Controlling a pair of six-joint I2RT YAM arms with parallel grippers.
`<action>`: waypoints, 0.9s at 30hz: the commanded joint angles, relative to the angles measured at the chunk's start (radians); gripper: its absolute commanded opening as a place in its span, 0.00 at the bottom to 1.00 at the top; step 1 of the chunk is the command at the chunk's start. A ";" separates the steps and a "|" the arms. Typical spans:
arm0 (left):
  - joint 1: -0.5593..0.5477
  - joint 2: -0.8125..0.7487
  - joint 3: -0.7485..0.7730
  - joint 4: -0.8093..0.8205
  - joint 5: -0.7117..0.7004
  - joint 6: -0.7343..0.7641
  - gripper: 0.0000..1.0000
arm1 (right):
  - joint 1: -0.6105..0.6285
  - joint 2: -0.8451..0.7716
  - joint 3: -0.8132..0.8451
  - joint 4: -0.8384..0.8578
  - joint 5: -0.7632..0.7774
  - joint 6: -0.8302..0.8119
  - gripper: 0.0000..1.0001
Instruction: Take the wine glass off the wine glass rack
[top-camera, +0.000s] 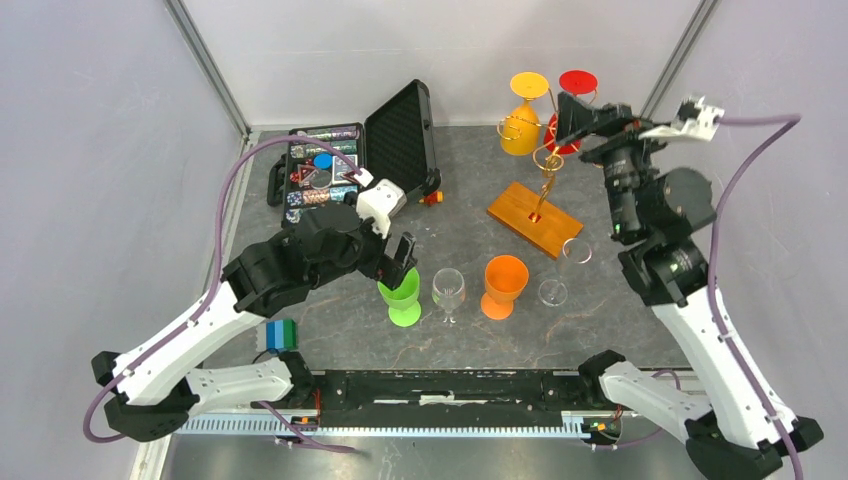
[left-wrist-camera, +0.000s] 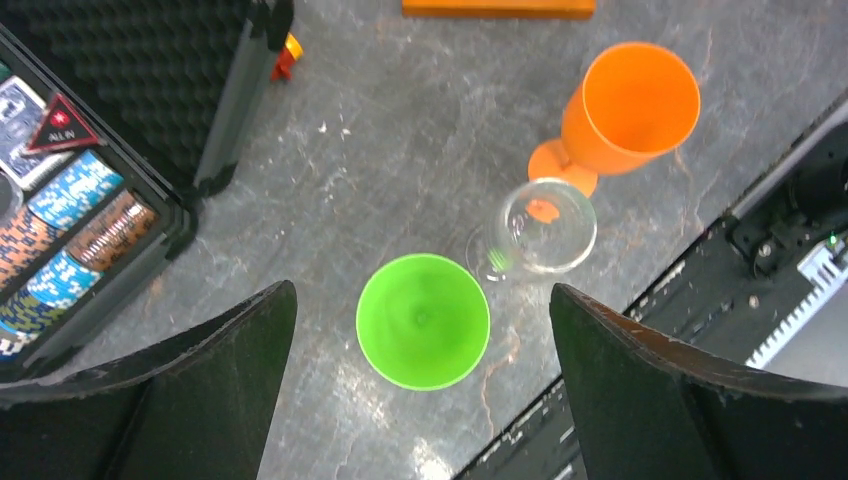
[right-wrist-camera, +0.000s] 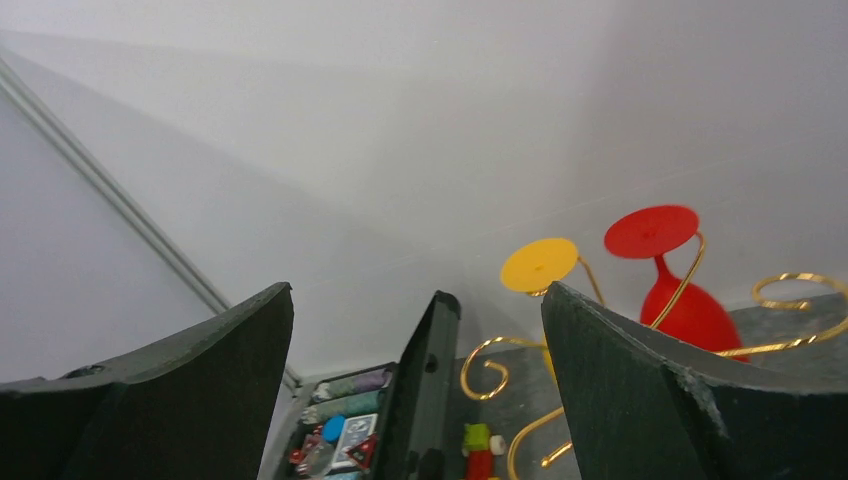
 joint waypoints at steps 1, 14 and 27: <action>-0.003 -0.023 -0.037 0.192 -0.058 0.045 1.00 | -0.079 0.135 0.254 -0.226 -0.075 -0.159 0.98; -0.003 -0.013 -0.104 0.252 -0.028 0.019 1.00 | -0.577 0.531 0.518 -0.338 -0.684 0.110 0.54; -0.003 -0.029 -0.125 0.256 -0.040 0.026 1.00 | -0.582 0.692 0.523 -0.284 -0.584 0.198 0.52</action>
